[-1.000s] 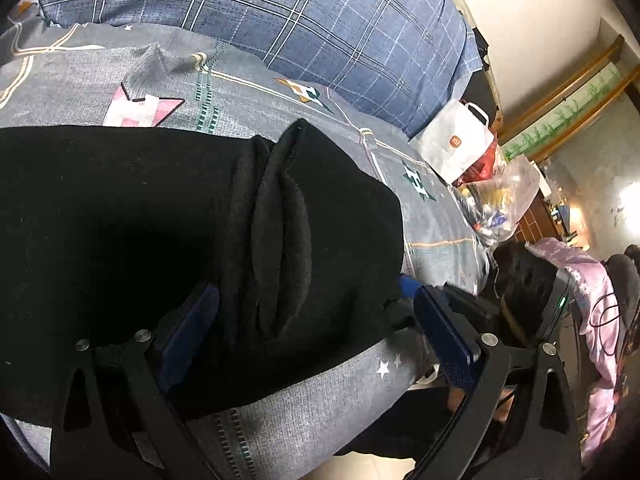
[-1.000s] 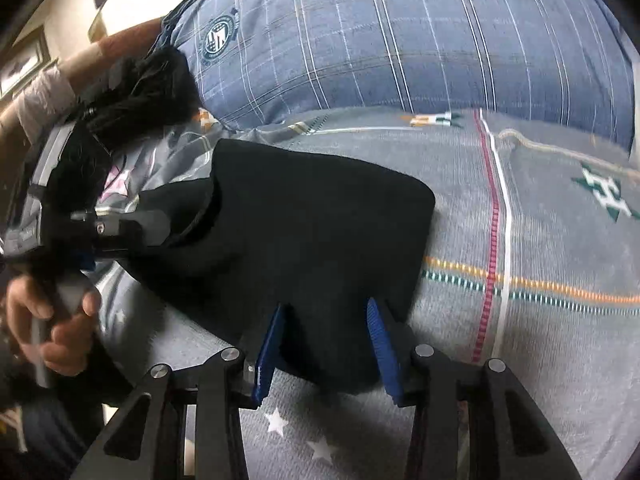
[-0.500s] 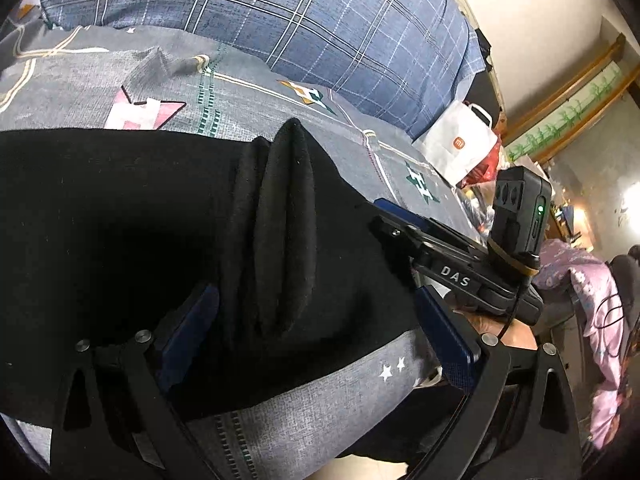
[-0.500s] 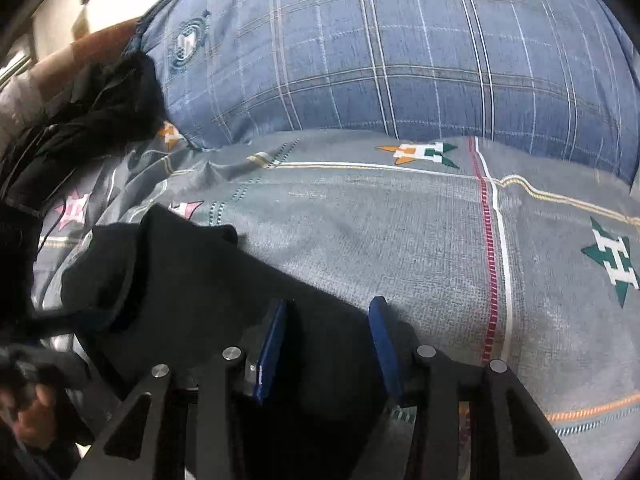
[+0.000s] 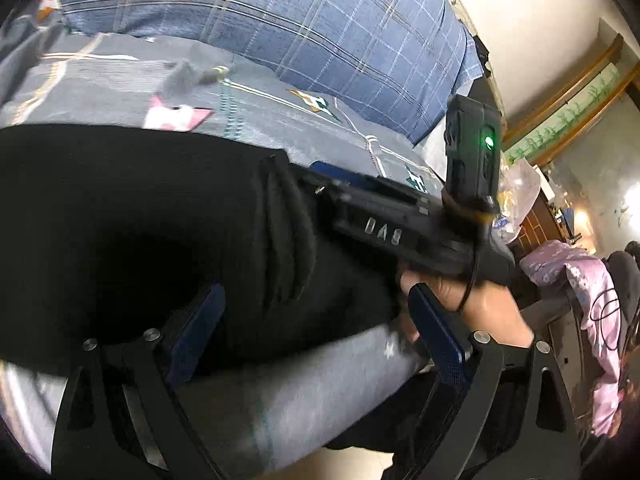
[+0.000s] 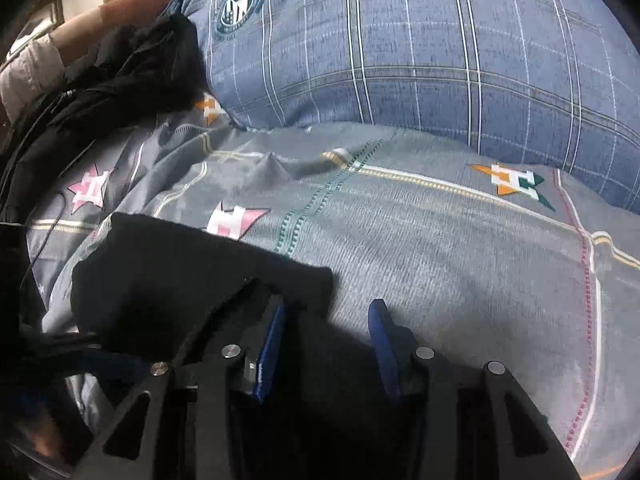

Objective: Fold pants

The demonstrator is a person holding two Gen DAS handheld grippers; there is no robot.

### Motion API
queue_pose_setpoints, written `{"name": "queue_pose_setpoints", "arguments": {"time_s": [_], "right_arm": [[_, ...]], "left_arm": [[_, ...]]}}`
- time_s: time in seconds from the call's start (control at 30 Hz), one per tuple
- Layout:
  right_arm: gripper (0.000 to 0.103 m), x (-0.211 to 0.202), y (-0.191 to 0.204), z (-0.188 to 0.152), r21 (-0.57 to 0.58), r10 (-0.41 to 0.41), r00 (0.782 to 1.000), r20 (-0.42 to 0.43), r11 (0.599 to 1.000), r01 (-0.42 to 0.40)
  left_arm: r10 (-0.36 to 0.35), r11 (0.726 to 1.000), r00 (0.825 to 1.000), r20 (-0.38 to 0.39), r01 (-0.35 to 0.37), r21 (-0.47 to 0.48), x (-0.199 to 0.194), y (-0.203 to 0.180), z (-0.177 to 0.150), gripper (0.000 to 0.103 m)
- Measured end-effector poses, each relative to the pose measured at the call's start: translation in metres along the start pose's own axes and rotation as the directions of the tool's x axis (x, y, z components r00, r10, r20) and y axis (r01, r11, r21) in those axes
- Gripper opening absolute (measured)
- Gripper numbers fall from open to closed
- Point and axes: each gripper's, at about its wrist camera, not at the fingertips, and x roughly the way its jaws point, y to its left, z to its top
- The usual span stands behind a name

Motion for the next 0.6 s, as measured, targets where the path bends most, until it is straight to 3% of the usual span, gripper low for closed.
{"name": "queue_pose_setpoints", "arguments": {"time_s": [0.1,0.2,0.3,0.33,0.37,0.43,0.47,0.5,0.6], "right_arm": [[0.042,-0.001,0.004,-0.004,-0.009,-0.012,1.0,0.02,1.0,0.013],[0.042,-0.014,0.009,-0.005,-0.03,-0.057,0.996,0.07,0.998,0.059],[0.042,-0.041,0.024,-0.001,-0.053,-0.081,0.974,0.214,0.994,0.094],[0.042,-0.042,0.027,-0.001,-0.056,-0.076,0.971,0.225,0.994,0.09],[0.043,-0.035,0.032,-0.001,-0.063,-0.08,0.979,0.188,0.994,0.093],[0.042,-0.002,0.04,-0.009,-0.109,-0.142,0.989,0.033,0.983,0.144],[0.043,-0.006,0.043,-0.012,-0.102,-0.158,0.982,0.099,0.98,0.168],[0.043,-0.009,0.044,-0.008,-0.085,-0.159,0.982,0.104,0.982,0.168],[0.043,-0.039,0.045,-0.009,-0.046,-0.105,0.975,0.196,0.992,0.117]], "left_arm": [[0.025,0.998,0.998,0.05,-0.021,-0.066,-0.021,0.014,-0.021,0.093],[0.089,0.995,0.989,0.115,-0.082,-0.064,-0.042,0.017,-0.032,0.093],[0.161,0.985,0.963,0.215,-0.142,-0.099,-0.07,0.027,-0.039,0.093],[0.177,0.981,0.956,0.234,-0.151,-0.125,-0.076,0.033,-0.04,0.093],[0.193,0.975,0.948,0.252,-0.157,-0.155,-0.082,0.039,-0.042,0.093],[0.231,0.954,0.933,0.277,-0.162,-0.253,-0.094,0.059,-0.048,0.093],[0.237,0.945,0.93,0.282,-0.154,-0.287,-0.098,0.068,-0.05,0.093],[0.237,0.945,0.926,0.292,-0.15,-0.29,-0.103,0.074,-0.05,0.093],[0.284,0.937,0.893,0.35,-0.181,-0.299,-0.114,0.083,-0.056,0.093]]}}
